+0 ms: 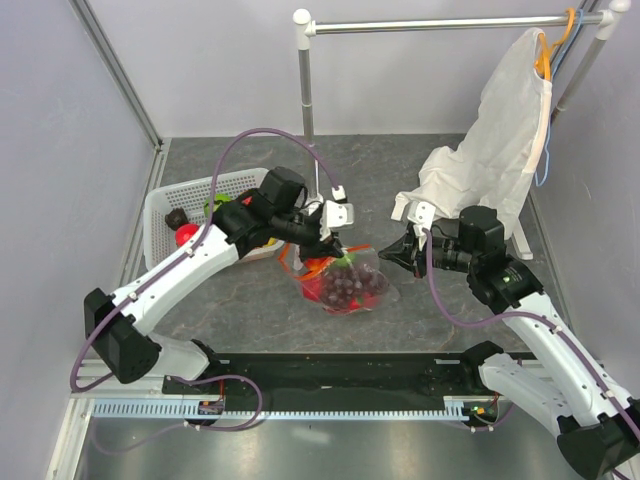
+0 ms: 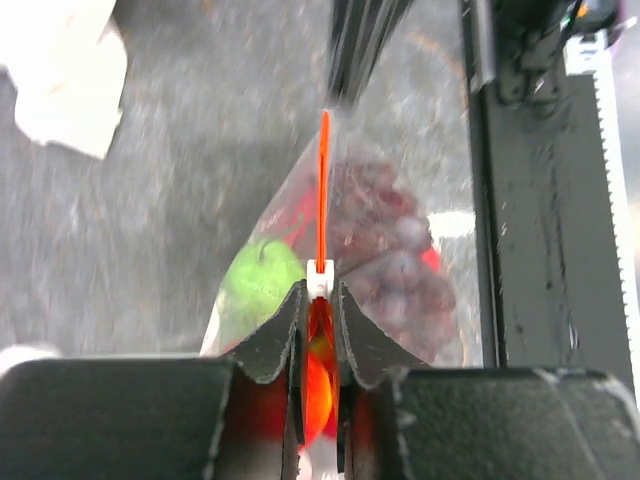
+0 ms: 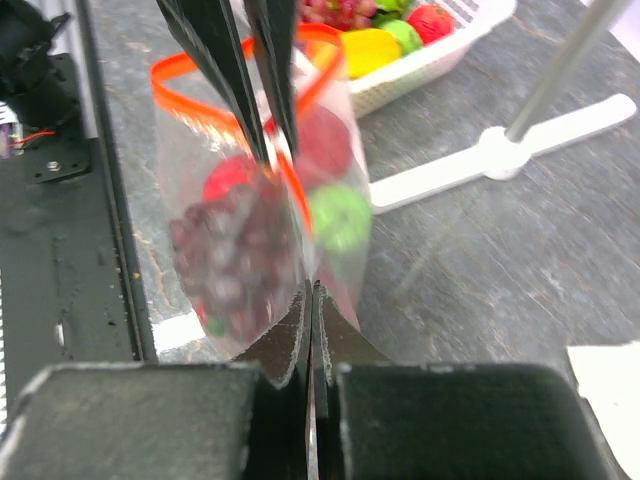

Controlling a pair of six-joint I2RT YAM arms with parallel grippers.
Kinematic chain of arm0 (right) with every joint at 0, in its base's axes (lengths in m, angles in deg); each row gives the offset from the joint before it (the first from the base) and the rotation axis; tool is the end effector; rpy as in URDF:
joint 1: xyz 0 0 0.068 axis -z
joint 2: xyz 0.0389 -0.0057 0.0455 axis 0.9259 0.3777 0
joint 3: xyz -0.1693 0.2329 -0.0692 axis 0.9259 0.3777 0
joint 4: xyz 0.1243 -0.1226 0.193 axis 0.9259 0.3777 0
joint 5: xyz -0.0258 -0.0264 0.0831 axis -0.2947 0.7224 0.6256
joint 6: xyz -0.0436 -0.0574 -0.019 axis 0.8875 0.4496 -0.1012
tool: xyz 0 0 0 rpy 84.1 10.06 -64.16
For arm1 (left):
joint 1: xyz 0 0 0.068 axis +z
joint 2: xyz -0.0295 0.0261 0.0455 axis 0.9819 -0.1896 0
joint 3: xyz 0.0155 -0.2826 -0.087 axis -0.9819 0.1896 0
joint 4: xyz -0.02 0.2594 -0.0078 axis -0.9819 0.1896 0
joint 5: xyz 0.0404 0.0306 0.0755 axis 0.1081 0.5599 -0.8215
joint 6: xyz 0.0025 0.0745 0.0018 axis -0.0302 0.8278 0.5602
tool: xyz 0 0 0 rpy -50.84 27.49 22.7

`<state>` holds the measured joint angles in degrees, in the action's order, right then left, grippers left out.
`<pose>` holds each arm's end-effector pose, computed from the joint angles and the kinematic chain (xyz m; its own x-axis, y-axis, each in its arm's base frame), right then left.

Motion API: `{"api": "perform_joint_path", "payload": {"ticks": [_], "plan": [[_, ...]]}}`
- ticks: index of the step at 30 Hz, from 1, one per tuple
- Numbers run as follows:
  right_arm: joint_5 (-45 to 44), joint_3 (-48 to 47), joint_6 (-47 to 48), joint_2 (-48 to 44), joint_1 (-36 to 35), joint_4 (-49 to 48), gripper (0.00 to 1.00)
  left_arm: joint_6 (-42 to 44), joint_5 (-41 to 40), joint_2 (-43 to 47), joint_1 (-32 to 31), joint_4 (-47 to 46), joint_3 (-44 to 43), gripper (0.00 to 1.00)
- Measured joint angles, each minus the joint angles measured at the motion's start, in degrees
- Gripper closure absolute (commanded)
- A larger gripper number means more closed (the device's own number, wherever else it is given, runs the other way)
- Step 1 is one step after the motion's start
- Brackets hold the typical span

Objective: Place the food in the zip-top bag and seal the zipper
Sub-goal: Zip the zipper food storage bag at the center of the board.

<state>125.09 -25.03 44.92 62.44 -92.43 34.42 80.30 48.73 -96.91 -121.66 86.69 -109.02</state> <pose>0.1519 0.1162 0.3430 -0.0624 -0.2530 -0.9654 -0.9364 0.3497 -0.0311 0.2010 -0.2370 0.3625 0.0595 0.5055 -0.8608 0.9978 -0.0047 0.0662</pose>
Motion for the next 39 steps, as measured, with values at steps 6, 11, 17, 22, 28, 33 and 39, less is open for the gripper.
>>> {"api": "perform_joint_path", "payload": {"ticks": [6,11,17,22,28,33,39], "plan": [[-2.7,0.0,0.0,-0.9,0.4,0.7,1.00,2.1,-0.5,2.8,5.7,4.2,1.3,0.89],[-1.3,-0.6,0.1,-0.8,0.5,1.6,0.19,2.6,1.0,3.5,6.2,5.2,1.6,0.94],[3.7,-5.0,0.7,2.7,0.4,2.3,0.15,2.3,3.1,2.1,4.1,5.3,0.1,0.95],[5.2,-7.0,2.8,5.9,-1.5,2.9,0.35,1.0,4.2,-1.0,1.2,4.8,-2.4,0.95],[3.5,-7.8,5.9,8.0,-5.5,4.9,0.84,-0.9,4.8,-4.2,-0.8,3.3,-4.5,0.95],[0.2,-7.9,8.1,8.6,-6.6,5.2,1.00,-1.7,4.8,-4.5,-1.3,2.9,-4.9,0.82],[-1.6,-7.9,8.8,8.4,-6.8,5.8,1.00,-3.2,4.8,-4.4,-1.3,1.0,-4.9,0.52]]}}
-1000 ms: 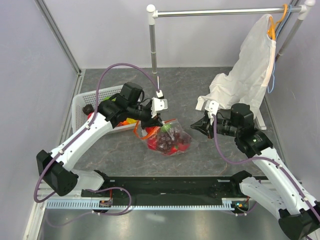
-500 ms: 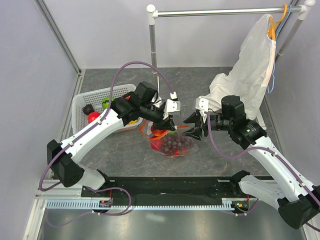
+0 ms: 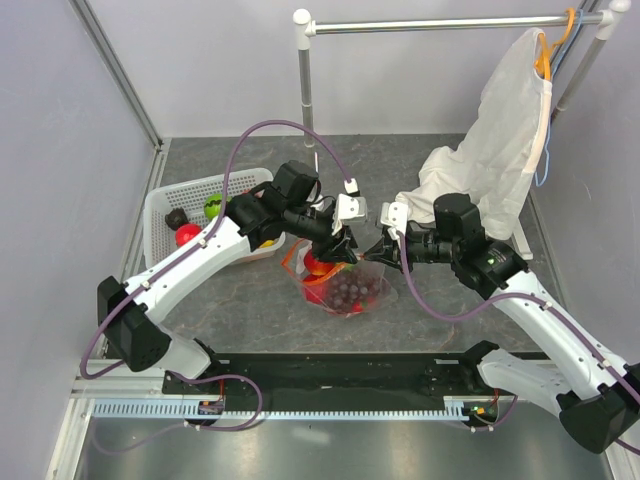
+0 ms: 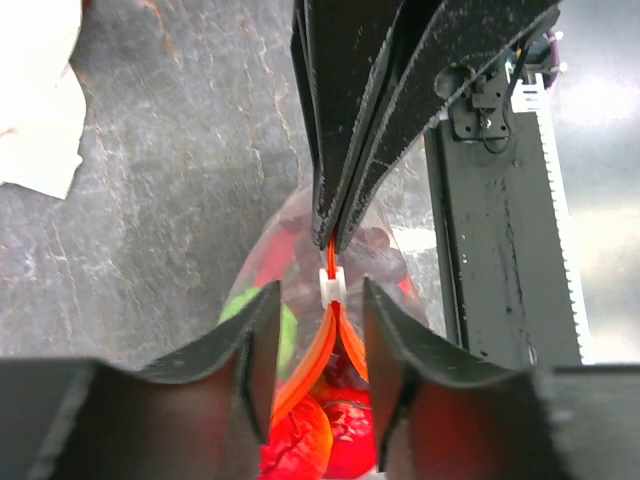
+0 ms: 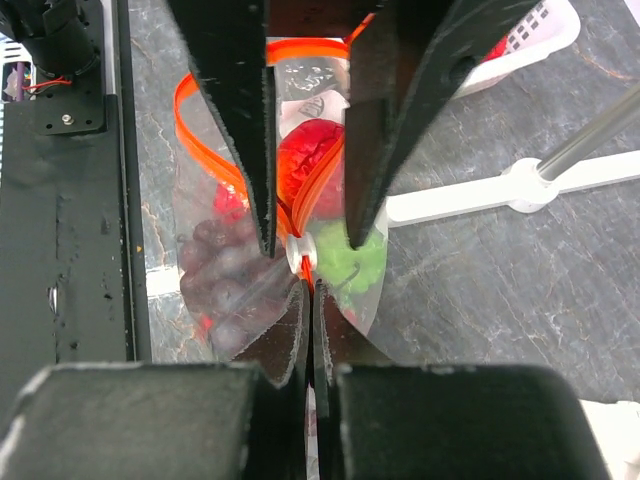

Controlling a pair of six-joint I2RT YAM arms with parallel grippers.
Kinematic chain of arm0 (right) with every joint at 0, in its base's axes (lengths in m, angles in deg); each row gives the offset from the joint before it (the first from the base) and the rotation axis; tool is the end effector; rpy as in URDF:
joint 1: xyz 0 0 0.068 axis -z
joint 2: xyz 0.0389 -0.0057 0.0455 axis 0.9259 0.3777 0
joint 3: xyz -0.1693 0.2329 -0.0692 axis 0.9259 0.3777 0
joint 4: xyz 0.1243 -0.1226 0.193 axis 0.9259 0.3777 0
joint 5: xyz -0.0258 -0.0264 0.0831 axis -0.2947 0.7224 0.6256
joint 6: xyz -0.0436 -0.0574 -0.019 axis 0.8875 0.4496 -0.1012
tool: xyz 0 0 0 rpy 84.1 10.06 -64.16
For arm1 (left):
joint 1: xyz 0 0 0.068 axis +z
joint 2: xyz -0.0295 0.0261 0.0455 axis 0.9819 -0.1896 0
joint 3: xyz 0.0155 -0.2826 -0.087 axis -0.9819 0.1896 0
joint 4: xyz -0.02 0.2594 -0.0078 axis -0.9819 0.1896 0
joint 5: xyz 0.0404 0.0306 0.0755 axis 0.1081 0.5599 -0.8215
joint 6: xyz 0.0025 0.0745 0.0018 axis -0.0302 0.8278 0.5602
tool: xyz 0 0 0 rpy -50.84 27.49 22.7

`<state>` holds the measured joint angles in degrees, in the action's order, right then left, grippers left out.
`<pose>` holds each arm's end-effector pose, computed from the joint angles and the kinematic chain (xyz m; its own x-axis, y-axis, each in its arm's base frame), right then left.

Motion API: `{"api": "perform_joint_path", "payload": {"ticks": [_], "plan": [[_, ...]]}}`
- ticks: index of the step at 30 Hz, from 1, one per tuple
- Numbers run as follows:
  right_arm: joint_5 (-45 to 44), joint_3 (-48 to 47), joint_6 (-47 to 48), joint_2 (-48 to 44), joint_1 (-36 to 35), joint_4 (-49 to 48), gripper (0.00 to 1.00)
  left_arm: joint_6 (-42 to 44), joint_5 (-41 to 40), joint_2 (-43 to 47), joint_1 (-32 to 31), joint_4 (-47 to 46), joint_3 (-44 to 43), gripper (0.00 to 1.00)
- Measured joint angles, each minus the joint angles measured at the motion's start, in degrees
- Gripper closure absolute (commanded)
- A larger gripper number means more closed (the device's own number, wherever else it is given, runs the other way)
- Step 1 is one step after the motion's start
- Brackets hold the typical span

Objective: Place the food in the zip-top bag and seal the zipper
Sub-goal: Zip the zipper food storage bag at the center of the board.

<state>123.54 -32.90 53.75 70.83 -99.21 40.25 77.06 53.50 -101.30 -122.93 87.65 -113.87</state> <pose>0.1631 0.1477 0.3536 0.0255 -0.3568 -0.9338 -0.9722 0.2087 -0.1062 0.2061 -0.2569 0.3691 0.0076 0.4757 -0.8796 0.9978 -0.0621 -0.0250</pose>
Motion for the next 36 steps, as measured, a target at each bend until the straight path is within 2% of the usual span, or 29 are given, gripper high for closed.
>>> {"api": "perform_joint_path", "payload": {"ticks": [10,19,29,31,32,33,36], "plan": [[-1.0,0.0,-0.3,-0.6,0.0,0.0,1.00,-1.9,0.5,-0.1,-0.4,-2.7,-0.1,0.53],[-3.0,0.1,-1.9,-1.6,0.0,0.0,1.00,-4.1,0.3,-0.4,-0.6,-3.7,0.2,0.68],[-5.0,0.7,-4.1,-2.6,0.0,-0.1,1.00,-4.9,-0.6,-0.4,-0.6,-3.1,2.4,0.80],[-5.1,0.8,-4.3,-2.7,0.0,-0.1,1.00,-5.4,-0.6,-0.4,-0.4,-3.2,2.4,0.75],[-5.2,0.9,-4.3,-2.9,0.0,-0.1,1.00,-5.8,-0.5,-0.3,0.0,-3.2,2.4,0.65],[-5.3,1.0,-4.4,-3.0,0.0,-0.1,1.00,-6.0,-0.5,-0.3,0.2,-3.1,2.4,0.61],[-5.2,1.2,-5.4,-3.2,0.0,-0.3,1.00,-7.2,-0.5,-0.2,0.8,-3.5,2.4,0.53]]}}
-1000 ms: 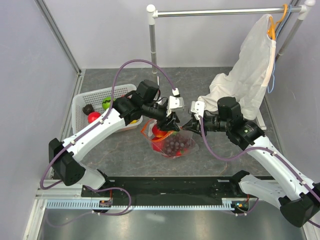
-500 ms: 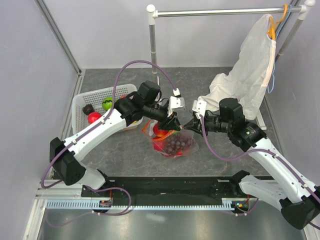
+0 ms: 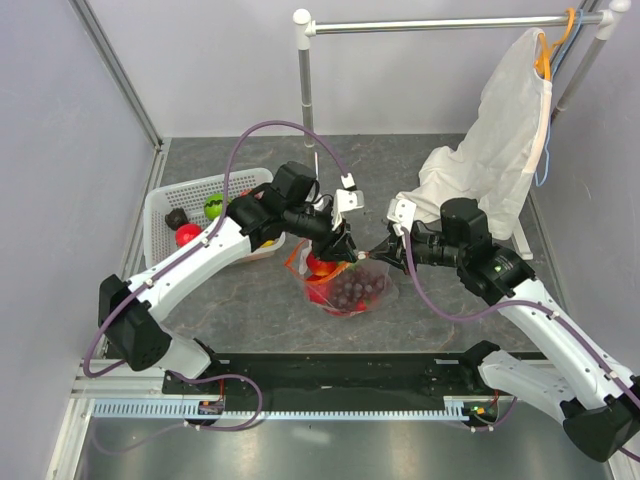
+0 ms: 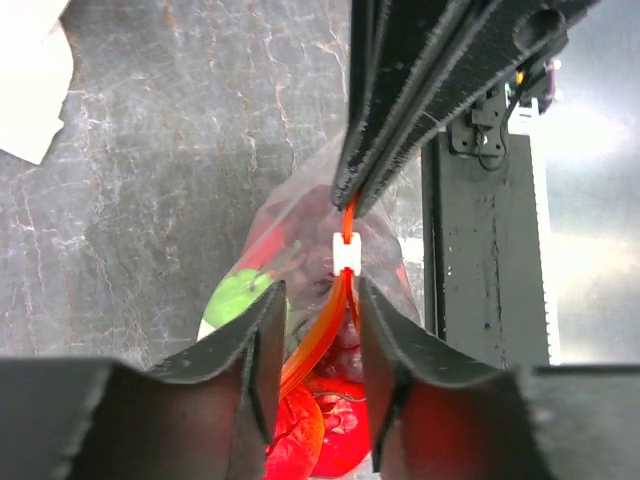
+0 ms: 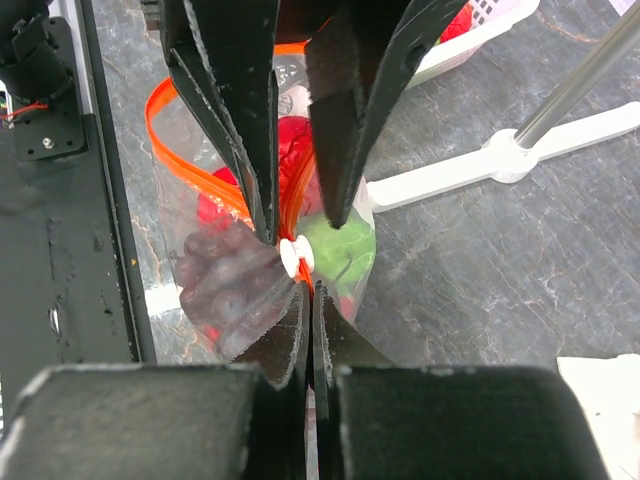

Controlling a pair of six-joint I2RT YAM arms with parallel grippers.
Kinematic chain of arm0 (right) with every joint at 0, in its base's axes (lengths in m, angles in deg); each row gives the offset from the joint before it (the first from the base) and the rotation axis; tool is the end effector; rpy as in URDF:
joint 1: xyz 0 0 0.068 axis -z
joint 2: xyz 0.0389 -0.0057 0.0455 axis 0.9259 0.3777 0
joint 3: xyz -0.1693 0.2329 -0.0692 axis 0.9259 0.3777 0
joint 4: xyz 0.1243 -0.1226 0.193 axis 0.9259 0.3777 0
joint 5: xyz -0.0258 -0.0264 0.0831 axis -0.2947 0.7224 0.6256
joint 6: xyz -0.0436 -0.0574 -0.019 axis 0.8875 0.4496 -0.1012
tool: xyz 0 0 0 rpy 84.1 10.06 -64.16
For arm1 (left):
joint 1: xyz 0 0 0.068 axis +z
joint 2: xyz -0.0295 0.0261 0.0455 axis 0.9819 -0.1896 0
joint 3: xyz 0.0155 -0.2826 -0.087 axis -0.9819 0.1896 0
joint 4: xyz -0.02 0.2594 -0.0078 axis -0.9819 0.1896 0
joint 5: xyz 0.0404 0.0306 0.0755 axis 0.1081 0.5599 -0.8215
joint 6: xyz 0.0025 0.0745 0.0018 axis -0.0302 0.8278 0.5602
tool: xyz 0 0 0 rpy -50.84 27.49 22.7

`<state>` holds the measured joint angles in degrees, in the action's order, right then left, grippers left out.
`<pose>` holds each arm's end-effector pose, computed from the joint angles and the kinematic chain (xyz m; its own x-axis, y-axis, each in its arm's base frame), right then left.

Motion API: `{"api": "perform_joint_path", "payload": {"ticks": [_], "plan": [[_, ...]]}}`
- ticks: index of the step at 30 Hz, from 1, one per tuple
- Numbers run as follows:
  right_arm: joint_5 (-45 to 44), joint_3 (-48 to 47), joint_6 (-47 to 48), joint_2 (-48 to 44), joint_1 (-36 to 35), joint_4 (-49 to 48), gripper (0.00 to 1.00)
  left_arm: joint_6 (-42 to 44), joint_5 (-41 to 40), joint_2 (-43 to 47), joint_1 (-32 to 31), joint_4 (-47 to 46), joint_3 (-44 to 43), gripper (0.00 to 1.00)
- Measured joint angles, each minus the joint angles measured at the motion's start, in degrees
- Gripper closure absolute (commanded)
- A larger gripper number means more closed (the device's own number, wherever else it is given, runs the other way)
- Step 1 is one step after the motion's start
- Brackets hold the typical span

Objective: Place the food in the zip-top bag and seal the zipper
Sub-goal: Zip the zipper food storage bag at the center of the board.

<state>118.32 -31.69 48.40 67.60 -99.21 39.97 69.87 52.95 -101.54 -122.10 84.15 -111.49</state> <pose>0.1568 0.1386 0.3559 -0.0416 -0.3436 -0.9382 -0.9448 0.3190 -0.0749 0.2135 -0.2567 0.3591 -0.1144 0.4719 -0.8742 0.9926 0.0189 -0.1197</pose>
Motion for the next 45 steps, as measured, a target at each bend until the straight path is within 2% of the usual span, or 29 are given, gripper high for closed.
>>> {"api": "perform_joint_path", "payload": {"ticks": [7,10,11,14,18,26,39,45], "plan": [[0.2,0.1,-1.6,0.5,0.0,-1.3,1.00,-2.1,-0.1,-0.1,-1.5,-1.4,-0.3,0.52],[0.2,0.1,-1.8,0.5,0.0,-1.4,1.00,-2.1,-0.1,-0.8,-2.6,-1.8,-1.1,0.62],[0.1,0.1,-1.8,0.5,0.0,-1.4,1.00,-2.1,-0.2,-1.0,-2.8,-1.9,-1.2,0.70],[0.1,0.1,-1.8,0.5,0.0,-1.3,1.00,-2.3,-1.0,-1.6,-2.9,-2.5,-1.4,0.79],[-0.4,0.2,-1.8,0.3,0.0,-1.4,1.00,-2.1,-1.8,-1.7,-2.7,-2.4,-1.4,0.84],[-1.7,1.1,-1.8,-0.4,0.7,-3.0,1.00,-0.1,0.1,-0.7,2.1,0.9,-0.1,0.84],[-0.2,1.6,-1.8,-1.9,5.1,-3.2,1.00,9.5,0.2,7.4,11.9,9.6,3.8,0.83],[-0.3,2.3,-1.3,-2.4,6.2,-1.7,1.00,13.0,-0.1,9.2,14.5,13.5,5.4,0.83]]}}
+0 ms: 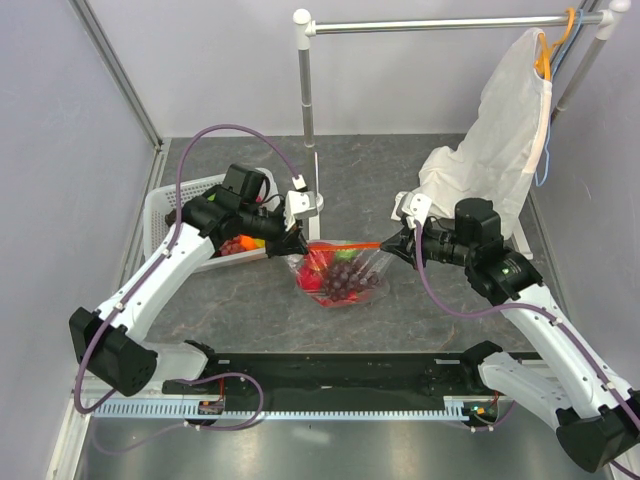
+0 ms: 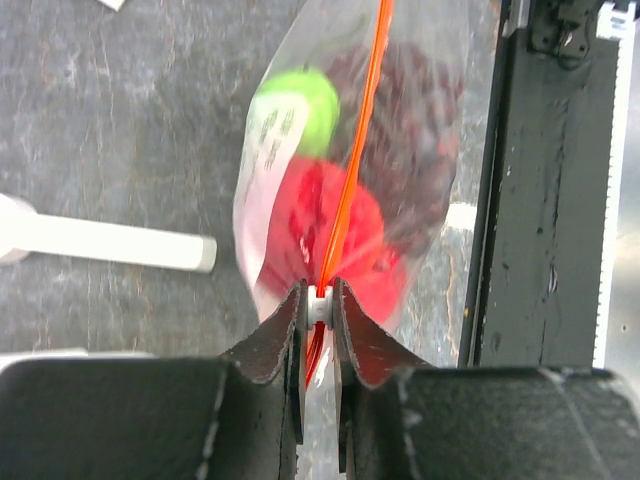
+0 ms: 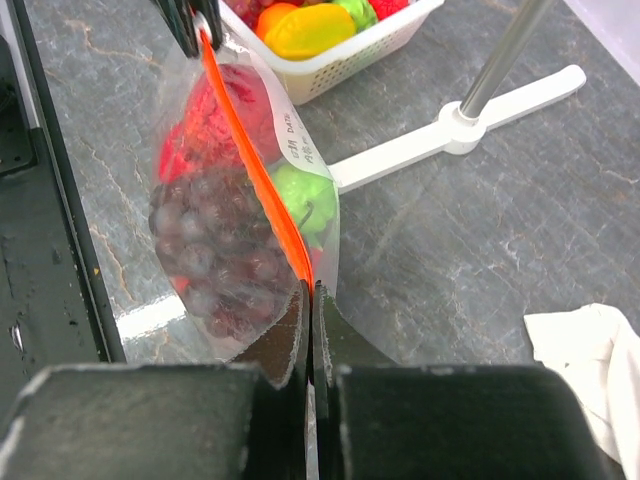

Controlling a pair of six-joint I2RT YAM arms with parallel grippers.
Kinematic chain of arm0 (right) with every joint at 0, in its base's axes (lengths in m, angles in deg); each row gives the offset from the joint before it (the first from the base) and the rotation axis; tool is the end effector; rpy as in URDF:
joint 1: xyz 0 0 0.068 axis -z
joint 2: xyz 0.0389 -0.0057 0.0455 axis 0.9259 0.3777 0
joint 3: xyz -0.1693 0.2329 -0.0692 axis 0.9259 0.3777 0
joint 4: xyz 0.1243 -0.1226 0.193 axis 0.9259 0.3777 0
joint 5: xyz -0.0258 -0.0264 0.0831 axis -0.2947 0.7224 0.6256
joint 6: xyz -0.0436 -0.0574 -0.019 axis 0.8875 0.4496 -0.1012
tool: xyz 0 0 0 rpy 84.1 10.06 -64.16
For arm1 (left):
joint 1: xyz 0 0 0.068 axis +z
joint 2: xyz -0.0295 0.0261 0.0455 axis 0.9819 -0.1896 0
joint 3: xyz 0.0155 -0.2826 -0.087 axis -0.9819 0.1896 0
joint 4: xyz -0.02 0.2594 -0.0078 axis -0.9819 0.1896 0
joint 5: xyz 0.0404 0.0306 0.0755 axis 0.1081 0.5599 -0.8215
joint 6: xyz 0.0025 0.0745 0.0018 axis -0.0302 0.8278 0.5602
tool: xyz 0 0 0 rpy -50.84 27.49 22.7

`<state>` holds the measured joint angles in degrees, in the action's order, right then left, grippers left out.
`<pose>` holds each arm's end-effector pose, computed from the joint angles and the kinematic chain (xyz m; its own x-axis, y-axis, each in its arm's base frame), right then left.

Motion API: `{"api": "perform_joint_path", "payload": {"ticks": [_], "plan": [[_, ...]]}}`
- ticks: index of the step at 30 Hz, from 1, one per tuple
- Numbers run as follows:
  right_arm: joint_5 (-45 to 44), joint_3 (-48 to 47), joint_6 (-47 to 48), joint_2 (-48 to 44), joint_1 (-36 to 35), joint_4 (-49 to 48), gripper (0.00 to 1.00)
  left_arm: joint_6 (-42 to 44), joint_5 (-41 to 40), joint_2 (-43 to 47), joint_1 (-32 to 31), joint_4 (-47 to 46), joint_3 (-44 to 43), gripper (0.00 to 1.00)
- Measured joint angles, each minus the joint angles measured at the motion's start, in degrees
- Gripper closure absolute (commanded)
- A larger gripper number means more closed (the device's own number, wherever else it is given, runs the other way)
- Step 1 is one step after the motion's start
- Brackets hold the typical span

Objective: Place the food in the zip-top bag and seal the zipper
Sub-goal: Zip the zipper food storage bag at the center of the board.

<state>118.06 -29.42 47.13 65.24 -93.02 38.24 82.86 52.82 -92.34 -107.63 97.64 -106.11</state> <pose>0.1639 0.1174 0.3526 -0.0720 -0.3161 -0.9460 -0.8992 0.4309 -0.0756 0.2160 -0.1653 0.3524 -0.1346 0.5472 -0.8261 0.9851 0.1637 -0.0521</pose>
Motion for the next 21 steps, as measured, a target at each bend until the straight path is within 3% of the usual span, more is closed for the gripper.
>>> {"api": "perform_joint_path", "payload": {"ticks": [14,15,19,21], "plan": [[-0.8,0.1,2.1,-1.5,1.7,4.1,1.00,7.6,-2.8,3.0,6.7,6.6,3.2,0.79],[-0.7,0.1,2.1,-1.5,1.7,4.1,1.00,8.1,-2.8,3.1,7.0,6.8,3.3,0.77],[-0.7,0.1,2.1,-1.5,2.1,4.8,1.00,9.3,-3.0,3.5,8.0,8.2,3.2,0.48],[-0.5,0.1,2.1,-1.5,2.3,4.9,1.00,9.5,-2.4,3.8,8.3,8.9,3.0,0.45]]}}
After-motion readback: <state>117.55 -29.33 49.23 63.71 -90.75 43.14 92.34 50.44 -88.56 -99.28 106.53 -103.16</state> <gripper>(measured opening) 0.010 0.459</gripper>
